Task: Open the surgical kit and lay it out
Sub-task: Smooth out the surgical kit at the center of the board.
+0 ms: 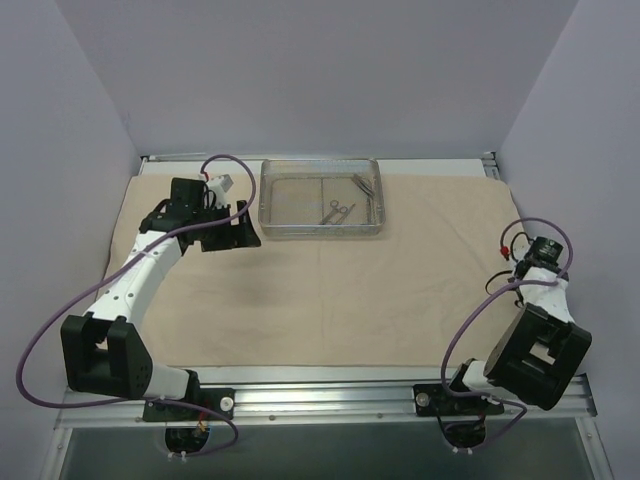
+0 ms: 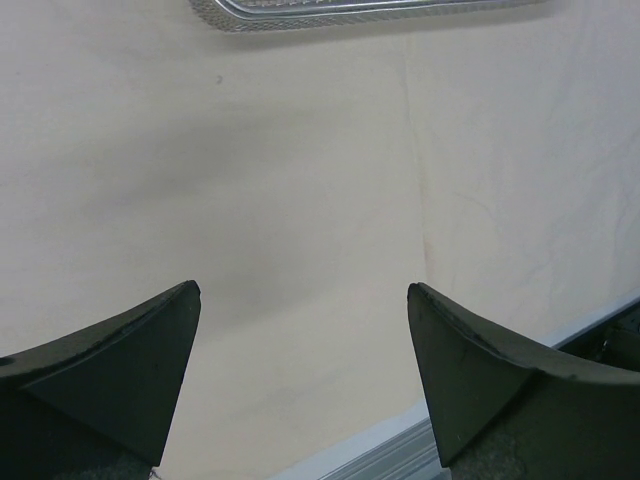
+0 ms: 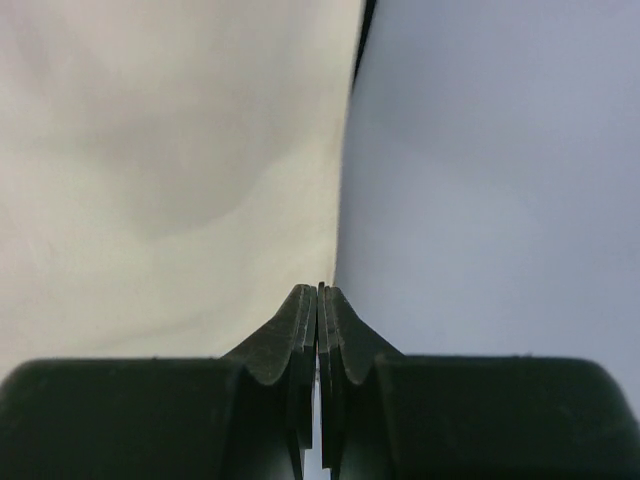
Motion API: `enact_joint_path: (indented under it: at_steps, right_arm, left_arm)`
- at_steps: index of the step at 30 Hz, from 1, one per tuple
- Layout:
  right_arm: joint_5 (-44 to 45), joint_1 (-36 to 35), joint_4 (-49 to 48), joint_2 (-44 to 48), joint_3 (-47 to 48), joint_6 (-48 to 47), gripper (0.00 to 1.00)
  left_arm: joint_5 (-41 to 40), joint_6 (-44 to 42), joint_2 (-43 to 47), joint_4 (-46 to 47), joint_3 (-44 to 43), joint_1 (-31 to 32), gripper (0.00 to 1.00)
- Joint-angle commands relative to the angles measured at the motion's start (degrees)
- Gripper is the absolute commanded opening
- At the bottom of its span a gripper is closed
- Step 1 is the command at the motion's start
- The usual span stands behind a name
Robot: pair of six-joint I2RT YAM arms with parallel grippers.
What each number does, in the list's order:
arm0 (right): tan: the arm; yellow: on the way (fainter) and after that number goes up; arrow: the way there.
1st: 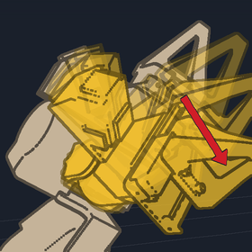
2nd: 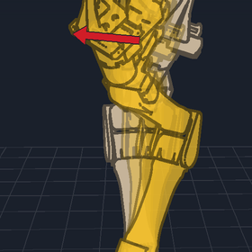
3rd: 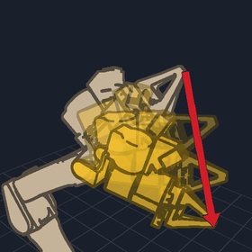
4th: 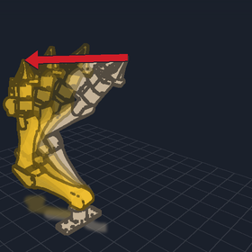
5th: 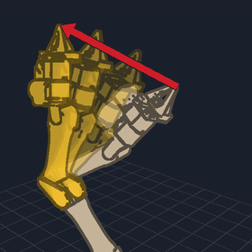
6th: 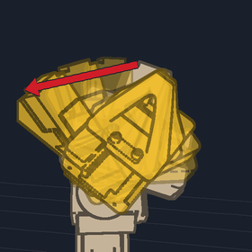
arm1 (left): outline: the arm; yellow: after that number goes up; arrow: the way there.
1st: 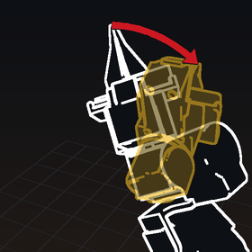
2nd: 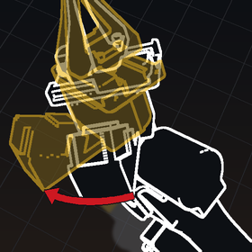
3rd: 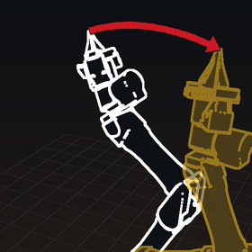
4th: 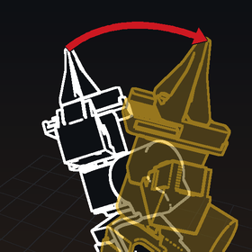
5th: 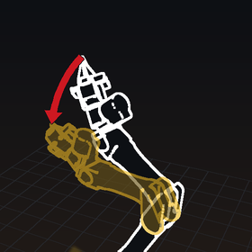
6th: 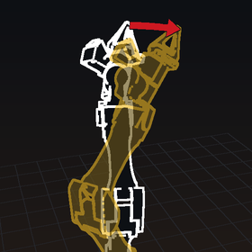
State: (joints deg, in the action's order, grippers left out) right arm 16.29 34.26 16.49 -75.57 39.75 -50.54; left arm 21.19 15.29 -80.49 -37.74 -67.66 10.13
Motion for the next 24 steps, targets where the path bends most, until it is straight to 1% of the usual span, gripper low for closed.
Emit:
enact_joint_path:
  at_steps: [1,3,4,5,6,7,8,10,11,14,15,16,17,18,19,20,21,22,23,24]
  right_arm:
    - [-1.26,-7.33,-6.64,-1.33,6.99,9.21,0.0]
    - [-1.26,-11.39,-9.53,-2.56,8.67,11.33,0.0]
    - [-2.4,-13.41,-9.29,-5.0,10.07,13.43,0.0]
    - [-3.02,-17.35,-8.59,-6.77,14.0,14.59,0.0]
    - [-3.11,-19.39,-6.32,-8.78,16.39,15.64,0.0]
    - [-3.02,-21.41,-5.25,-12.89,19.2,16.52,0.0]
    - [-2.76,-25.17,-4.98,-14.5,23.23,18.27,0.0]
    - [-4.59,-28.53,-6.46,-16.27,26.16,20.12,0.0]
    - [-5.82,-29.85,-7.43,-16.71,27.39,23.79,0.0]
    - [-8.99,-33.63,-9.9,-20.22,33.45,30.92,0.0]
    - [-8.74,-36.52,-8.59,-21.45,37.73,34.86,0.0]
    - [-8.74,-37.76,-7.36,-24.33,40.21,36.38,0.0]
    - [-7.6,-38.82,-6.39,-25.84,42.41,38.39,0.0]
    - [-7.85,-40.4,-4.9,-27.07,46.43,43.11,0.0]
    - [-8.73,-41.11,-4.45,-29.09,48.04,45.34,0.0]
    - [-8.91,-41.64,-3.93,-30.15,49.62,48.23,0.0]
    - [-10.48,-42.17,-1.49,-30.95,51.73,51.13,0.0]
    - [-13.63,-43.04,-0.85,-32.0,55.14,55.25,0.0]
    - [-15.57,-43.75,-0.85,-31.92,56.22,57.2,0.0]
    - [-19.33,-44.54,-1.11,-31.75,57.01,59.57,0.0]
  left_arm:
    - [-3.08,0.7,-0.81,-0.58,-2.22,-1.78,0.94]
    - [-3.96,1.14,-1.25,-0.76,-1.87,-3.27,0.94]
    - [-4.75,1.41,-1.42,-1.02,-1.69,-3.62,0.94]
    - [-6.41,1.41,-1.69,-1.46,-2.04,-3.97,0.94]
    - [-7.38,1.41,-2.65,-2.07,-2.56,-4.59,0.94]
    - [-8.44,1.24,-3.18,-3.47,-3.18,-4.77,0.94]
    - [-9.66,1.23,-3.71,-4.18,-4.4,-4.94,0.94]
    - [-12.04,1.84,-5.11,-5.94,-5.46,-5.73,0.95]
    - [-12.66,2.2,-5.29,-6.21,-5.64,-6.08,0.95]
    - [-15.29,3.78,-5.21,-7.0,-5.2,-8.28,0.94]
    - [-15.48,4.13,-5.21,-7.44,-4.86,-9.42,0.94]
    - [-15.39,4.48,-5.29,-8.57,-4.85,-12.65,0.94]
    - [-15.74,4.57,-5.38,-9.1,-4.85,-13.81,0.94]
    - [-16.18,4.57,-5.9,-9.63,-4.85,-15.13,0.94]
    - [-16.62,4.49,-6.43,-10.33,-5.03,-16.45,0.96]
    - [-16.01,4.23,-6.96,-10.51,-5.11,-19.59,1.0]
    - [-15.22,4.05,-8.09,-10.6,-5.2,-20.93,0.93]
    - [-14.6,4.22,-8.71,-10.52,-5.46,-22.25,0.89]
    - [-13.82,4.57,-9.24,-10.52,-5.47,-23.91,0.85]
    - [-12.94,4.92,-10.21,-10.34,-5.47,-24.63,0.85]
